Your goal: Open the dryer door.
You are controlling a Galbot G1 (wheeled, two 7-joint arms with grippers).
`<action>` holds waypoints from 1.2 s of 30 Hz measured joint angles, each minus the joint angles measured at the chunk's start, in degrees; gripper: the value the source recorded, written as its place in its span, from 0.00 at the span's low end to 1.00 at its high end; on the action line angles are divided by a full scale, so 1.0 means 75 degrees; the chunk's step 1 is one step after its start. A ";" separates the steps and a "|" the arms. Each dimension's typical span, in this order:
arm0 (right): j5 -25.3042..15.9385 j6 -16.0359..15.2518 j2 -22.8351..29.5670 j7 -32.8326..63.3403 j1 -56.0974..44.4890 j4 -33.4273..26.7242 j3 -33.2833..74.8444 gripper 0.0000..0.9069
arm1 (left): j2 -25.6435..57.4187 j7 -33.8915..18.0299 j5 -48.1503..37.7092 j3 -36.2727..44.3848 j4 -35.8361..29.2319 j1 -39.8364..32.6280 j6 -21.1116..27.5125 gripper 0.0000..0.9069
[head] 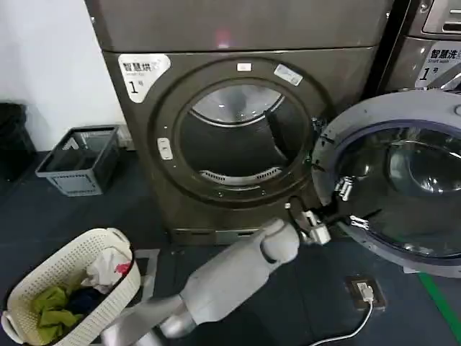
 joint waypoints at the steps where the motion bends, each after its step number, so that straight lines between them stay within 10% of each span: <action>1: 0.0001 0.0003 0.0020 0.0000 0.0000 0.0019 0.0001 1.00 | 0.0003 0.0003 0.0002 -0.0018 0.0103 0.0001 0.0003 1.00; 36: 0.0160 -0.0012 -0.0043 -0.0181 0.0020 0.0344 -0.0047 1.00 | 0.0012 0.0197 -0.0250 -0.0083 -0.0119 0.0092 0.0188 1.00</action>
